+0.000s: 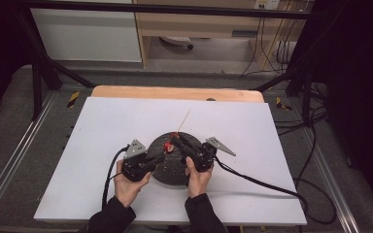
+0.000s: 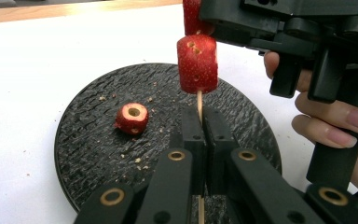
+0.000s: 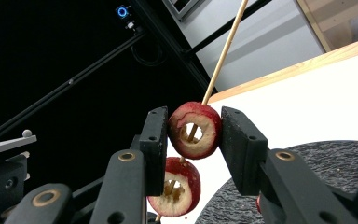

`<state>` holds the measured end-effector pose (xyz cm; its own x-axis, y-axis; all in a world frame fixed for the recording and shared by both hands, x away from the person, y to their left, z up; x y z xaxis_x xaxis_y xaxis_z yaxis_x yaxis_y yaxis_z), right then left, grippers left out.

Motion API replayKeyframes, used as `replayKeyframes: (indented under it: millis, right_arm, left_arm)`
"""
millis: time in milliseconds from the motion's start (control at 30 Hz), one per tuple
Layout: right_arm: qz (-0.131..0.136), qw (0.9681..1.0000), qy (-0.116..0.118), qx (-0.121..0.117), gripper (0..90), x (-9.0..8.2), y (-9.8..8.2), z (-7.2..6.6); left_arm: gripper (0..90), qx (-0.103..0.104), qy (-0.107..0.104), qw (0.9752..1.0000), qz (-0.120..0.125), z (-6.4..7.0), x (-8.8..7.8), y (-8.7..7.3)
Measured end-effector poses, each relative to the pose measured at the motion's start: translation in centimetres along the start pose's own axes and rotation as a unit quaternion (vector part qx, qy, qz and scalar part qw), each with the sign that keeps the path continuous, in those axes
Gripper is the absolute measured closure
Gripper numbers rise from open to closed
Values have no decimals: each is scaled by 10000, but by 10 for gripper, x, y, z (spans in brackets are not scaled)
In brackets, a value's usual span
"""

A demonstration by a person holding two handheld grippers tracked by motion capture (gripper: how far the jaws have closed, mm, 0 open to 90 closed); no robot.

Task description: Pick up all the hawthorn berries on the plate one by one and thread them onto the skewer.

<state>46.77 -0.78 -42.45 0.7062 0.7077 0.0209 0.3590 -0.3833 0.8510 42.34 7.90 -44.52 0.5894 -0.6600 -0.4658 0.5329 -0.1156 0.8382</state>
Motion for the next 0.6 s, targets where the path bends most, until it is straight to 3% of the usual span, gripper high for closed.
replayKeyframes:
  millis: [200, 433, 600]
  right_arm:
    - [-63, 10000, -6, -64, 619, -1, -1, 0]
    - [-245, 9990, -84, -359, 433, -7, 5, -1]
    - [-551, 9955, -233, -731, 290, -12, 8, 3]
  left_arm:
    - [881, 36, -46, 10000, -5, -1, -1, -1]
    - [881, 21, -52, 10000, 8, -8, -6, -4]
    - [880, 113, -15, 9999, -14, -15, -14, -8]
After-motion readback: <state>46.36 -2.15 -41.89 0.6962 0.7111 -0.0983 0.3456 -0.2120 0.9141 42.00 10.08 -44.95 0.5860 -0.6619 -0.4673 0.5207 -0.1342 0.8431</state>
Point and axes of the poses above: each handheld gripper's, and its own axes: x roughly forward along the jaws, y roughly out of its top, z roughly to its right, the point moved 10 cm from there along x, roughly forward along the jaws, and after that the axes turned 7 degrees about -x, right-handed, at the moved point
